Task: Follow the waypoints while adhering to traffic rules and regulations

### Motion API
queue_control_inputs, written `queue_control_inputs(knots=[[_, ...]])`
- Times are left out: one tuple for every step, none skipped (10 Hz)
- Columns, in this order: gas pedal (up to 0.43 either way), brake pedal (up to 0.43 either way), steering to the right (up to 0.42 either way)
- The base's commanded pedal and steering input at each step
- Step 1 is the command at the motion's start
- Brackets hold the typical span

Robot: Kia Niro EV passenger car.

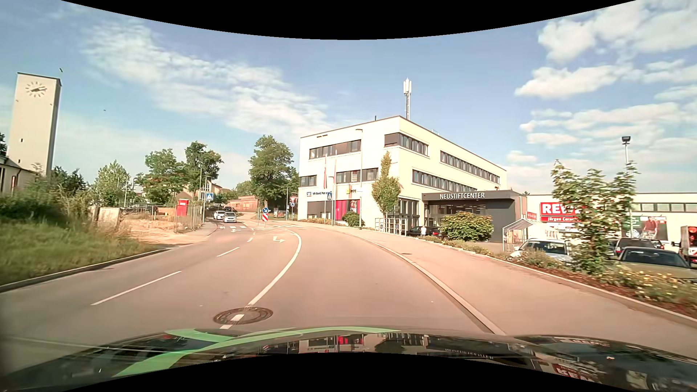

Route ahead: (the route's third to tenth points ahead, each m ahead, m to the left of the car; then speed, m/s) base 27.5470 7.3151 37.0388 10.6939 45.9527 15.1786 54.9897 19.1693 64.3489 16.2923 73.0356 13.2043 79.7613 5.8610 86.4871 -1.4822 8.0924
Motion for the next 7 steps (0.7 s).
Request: queue_control_inputs(knots=[[0.138,0.000,-0.035],[0.157,0.000,-0.038],[0.177,0.000,-0.042],[0.177,0.000,-0.046],[0.177,0.000,-0.049],[0.189,0.000,-0.049],[0.189,0.000,-0.049]])
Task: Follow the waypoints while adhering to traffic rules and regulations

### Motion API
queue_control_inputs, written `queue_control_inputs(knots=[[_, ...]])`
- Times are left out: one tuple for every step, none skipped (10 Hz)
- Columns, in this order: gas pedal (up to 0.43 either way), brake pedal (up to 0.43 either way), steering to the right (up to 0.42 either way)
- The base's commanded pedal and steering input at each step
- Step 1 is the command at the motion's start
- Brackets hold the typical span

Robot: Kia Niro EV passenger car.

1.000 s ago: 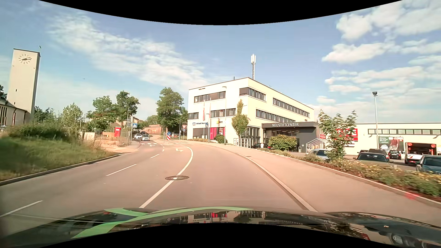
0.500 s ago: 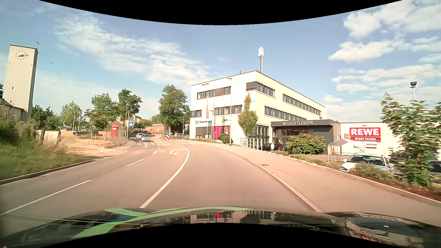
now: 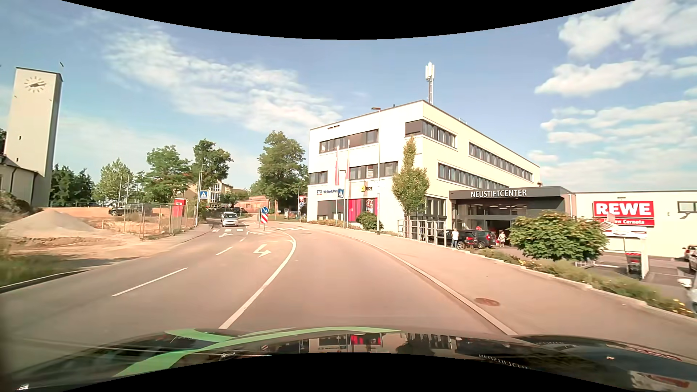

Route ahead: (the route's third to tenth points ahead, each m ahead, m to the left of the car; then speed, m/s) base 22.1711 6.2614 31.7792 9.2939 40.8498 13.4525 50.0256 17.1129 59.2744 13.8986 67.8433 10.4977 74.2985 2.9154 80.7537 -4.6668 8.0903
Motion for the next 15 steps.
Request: queue_control_inputs(knots=[[0.189,0.000,-0.049],[0.189,0.000,-0.049],[0.189,0.000,-0.049],[0.189,0.000,-0.050],[0.189,0.000,-0.052],[0.189,0.000,-0.055],[0.189,0.000,-0.059],[0.189,0.000,-0.062],[0.189,0.000,-0.062],[0.189,0.000,-0.062],[0.177,0.000,-0.063],[0.169,0.000,-0.062],[0.169,0.000,-0.063],[0.157,0.000,-0.063],[0.110,0.000,-0.065]])
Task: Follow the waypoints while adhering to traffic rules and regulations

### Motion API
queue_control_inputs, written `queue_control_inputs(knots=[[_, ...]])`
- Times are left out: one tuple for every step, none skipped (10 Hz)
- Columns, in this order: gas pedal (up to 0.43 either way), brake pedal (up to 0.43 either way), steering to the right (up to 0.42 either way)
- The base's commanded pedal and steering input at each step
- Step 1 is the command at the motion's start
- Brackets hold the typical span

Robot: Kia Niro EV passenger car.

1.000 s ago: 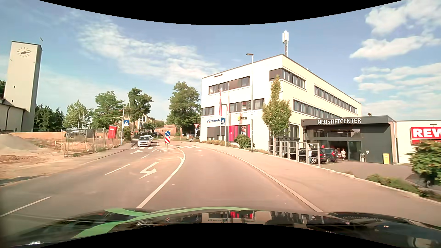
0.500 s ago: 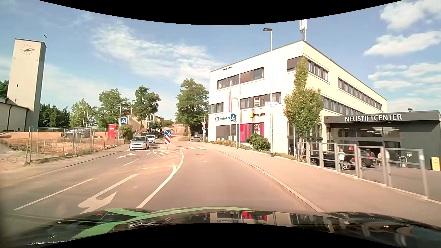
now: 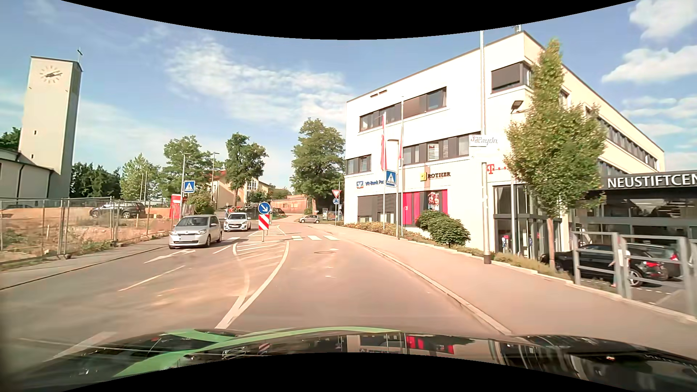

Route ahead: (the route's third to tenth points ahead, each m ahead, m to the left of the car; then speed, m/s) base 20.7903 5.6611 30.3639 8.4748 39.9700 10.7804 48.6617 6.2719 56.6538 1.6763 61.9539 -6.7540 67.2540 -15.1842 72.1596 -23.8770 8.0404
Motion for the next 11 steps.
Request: queue_control_inputs(knots=[[0.110,0.000,-0.068],[0.110,0.000,-0.070],[0.110,0.000,-0.071],[0.130,0.000,-0.071],[0.150,0.000,-0.070],[0.169,0.000,-0.068],[0.169,0.000,-0.066],[0.169,0.000,-0.065],[0.169,0.000,-0.064],[0.157,0.000,-0.064],[0.087,0.000,-0.064]])
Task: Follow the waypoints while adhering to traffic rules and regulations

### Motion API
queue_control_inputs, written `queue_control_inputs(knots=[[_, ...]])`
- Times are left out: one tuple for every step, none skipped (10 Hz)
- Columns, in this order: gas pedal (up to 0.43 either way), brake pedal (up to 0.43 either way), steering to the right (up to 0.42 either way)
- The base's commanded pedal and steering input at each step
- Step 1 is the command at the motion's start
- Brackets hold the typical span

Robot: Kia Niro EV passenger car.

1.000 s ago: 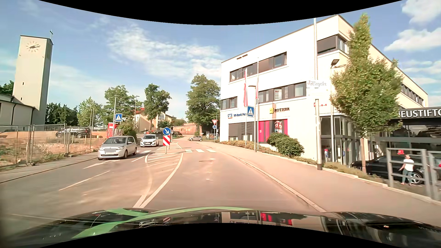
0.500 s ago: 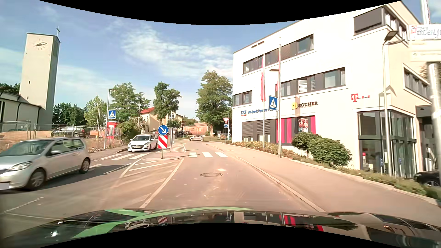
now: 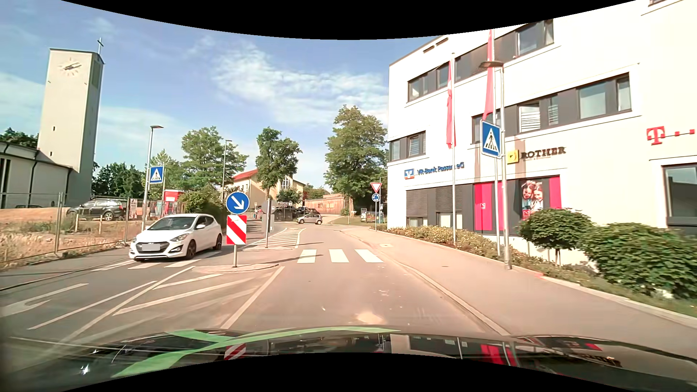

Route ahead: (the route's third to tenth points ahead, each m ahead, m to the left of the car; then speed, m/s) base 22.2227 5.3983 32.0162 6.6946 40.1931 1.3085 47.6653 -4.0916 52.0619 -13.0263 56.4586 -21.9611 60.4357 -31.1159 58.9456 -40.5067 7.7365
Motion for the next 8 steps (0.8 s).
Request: queue_control_inputs(knots=[[0.047,0.000,-0.064],[0.000,0.000,-0.064],[0.000,0.000,-0.063],[0.000,0.000,-0.062],[0.000,0.000,-0.062],[0.000,0.000,-0.062],[0.000,0.000,-0.061],[0.000,0.000,-0.059]])
